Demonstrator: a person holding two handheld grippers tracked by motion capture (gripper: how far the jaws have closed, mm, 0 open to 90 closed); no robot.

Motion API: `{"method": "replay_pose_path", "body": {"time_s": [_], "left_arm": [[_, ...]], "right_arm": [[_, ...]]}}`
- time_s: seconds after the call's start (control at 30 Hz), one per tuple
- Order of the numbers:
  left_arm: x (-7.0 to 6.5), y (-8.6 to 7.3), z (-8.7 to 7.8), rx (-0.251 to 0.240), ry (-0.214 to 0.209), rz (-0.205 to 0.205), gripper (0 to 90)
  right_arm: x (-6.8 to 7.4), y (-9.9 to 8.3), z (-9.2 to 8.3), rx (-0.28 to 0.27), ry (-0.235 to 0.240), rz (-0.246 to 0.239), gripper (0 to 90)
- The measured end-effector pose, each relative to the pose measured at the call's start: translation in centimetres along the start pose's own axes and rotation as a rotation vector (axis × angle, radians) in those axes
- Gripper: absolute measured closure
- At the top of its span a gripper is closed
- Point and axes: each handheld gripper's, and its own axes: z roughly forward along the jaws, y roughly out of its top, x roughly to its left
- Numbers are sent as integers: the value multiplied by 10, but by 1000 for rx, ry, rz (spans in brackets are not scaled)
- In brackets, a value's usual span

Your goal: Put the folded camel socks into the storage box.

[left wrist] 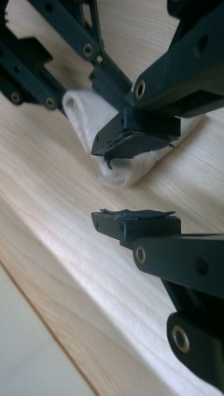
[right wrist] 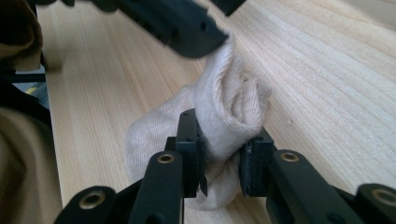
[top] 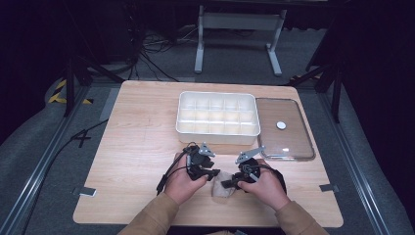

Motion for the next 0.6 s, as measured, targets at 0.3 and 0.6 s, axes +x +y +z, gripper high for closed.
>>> {"method": "replay_pose_path", "body": {"time_s": [0.3, 0.6], "left_arm": [[14, -1, -12, -37, 11, -39, 634], [15, -2, -13, -34, 7, -38, 623]], "right_arm": [[3, 2, -19, -5, -61, -9, 753], [0, 5, -47, -75, -109, 2, 753]]}}
